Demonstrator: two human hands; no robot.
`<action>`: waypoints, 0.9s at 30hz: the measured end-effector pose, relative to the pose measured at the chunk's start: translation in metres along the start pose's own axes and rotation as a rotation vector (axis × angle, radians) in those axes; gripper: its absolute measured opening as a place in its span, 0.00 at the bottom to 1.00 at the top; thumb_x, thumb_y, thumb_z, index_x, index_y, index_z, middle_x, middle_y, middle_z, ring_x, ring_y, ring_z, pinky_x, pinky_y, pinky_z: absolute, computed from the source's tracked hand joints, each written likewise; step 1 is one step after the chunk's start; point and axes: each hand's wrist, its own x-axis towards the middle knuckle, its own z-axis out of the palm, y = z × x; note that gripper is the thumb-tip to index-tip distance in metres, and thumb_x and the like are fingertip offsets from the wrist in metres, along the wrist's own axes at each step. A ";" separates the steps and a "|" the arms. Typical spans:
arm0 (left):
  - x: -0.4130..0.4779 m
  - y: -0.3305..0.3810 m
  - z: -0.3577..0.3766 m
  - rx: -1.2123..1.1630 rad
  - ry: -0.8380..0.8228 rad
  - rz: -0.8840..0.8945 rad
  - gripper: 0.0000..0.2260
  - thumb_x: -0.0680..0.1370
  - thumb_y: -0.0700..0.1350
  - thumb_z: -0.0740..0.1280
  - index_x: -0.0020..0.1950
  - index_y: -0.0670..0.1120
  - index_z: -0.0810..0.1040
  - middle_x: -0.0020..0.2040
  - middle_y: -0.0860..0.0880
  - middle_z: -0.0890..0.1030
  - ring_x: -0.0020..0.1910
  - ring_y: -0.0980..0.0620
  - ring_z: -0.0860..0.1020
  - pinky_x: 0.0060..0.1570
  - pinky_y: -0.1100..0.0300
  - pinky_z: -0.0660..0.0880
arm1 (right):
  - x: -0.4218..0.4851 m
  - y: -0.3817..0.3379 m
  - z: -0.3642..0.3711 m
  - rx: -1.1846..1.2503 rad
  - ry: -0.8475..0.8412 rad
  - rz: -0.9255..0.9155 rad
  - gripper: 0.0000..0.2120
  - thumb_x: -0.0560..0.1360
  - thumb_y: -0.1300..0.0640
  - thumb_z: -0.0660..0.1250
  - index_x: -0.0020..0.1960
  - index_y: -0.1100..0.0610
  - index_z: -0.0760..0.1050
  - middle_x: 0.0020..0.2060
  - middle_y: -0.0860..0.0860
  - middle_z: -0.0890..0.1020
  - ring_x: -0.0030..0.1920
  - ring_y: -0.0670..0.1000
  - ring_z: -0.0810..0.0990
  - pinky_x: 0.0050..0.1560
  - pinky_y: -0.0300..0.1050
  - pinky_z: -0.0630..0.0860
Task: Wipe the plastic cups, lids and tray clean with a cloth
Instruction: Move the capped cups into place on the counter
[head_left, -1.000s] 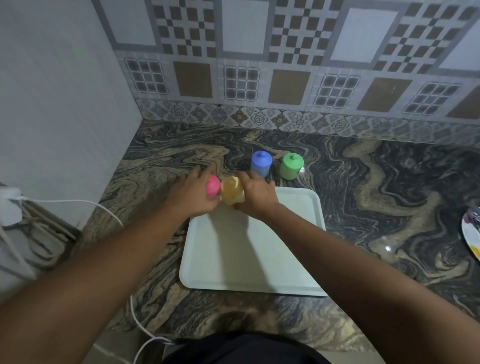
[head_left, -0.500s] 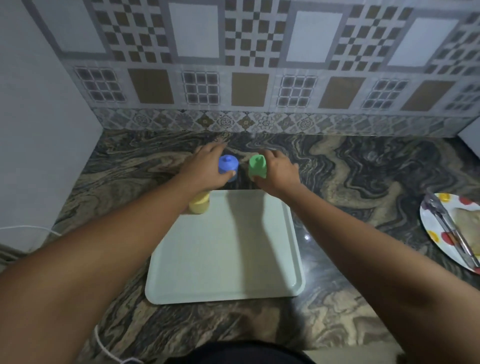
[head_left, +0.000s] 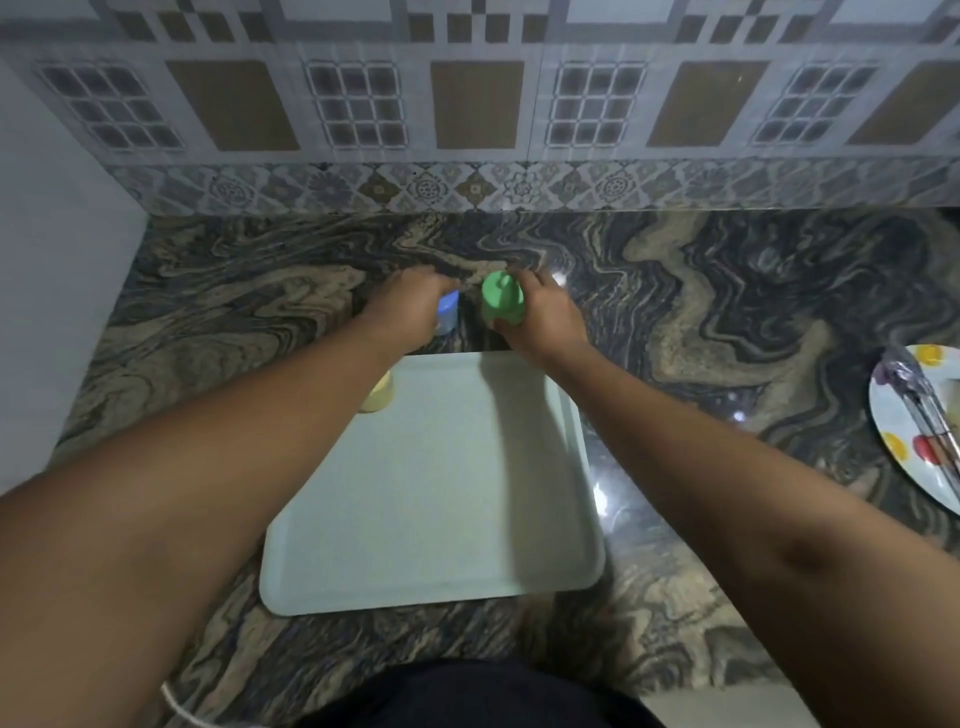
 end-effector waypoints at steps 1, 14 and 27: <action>0.001 -0.002 0.001 -0.029 0.014 0.006 0.27 0.74 0.40 0.72 0.72 0.48 0.73 0.68 0.39 0.73 0.66 0.38 0.72 0.64 0.49 0.70 | 0.000 0.001 0.001 0.013 0.009 -0.003 0.34 0.72 0.47 0.76 0.74 0.53 0.70 0.68 0.57 0.75 0.65 0.63 0.77 0.60 0.57 0.78; -0.007 -0.005 -0.002 -0.254 0.080 0.014 0.25 0.70 0.35 0.71 0.67 0.43 0.78 0.63 0.37 0.74 0.62 0.37 0.75 0.66 0.55 0.68 | -0.011 -0.010 0.001 0.158 0.087 -0.030 0.28 0.72 0.53 0.75 0.70 0.56 0.73 0.65 0.58 0.77 0.61 0.64 0.78 0.57 0.55 0.78; -0.089 -0.002 -0.002 -0.143 0.043 -0.004 0.25 0.67 0.45 0.72 0.64 0.53 0.75 0.59 0.44 0.74 0.54 0.40 0.78 0.54 0.48 0.77 | -0.073 -0.021 0.006 0.069 0.052 -0.161 0.30 0.70 0.47 0.75 0.70 0.51 0.73 0.62 0.55 0.77 0.57 0.62 0.80 0.52 0.53 0.79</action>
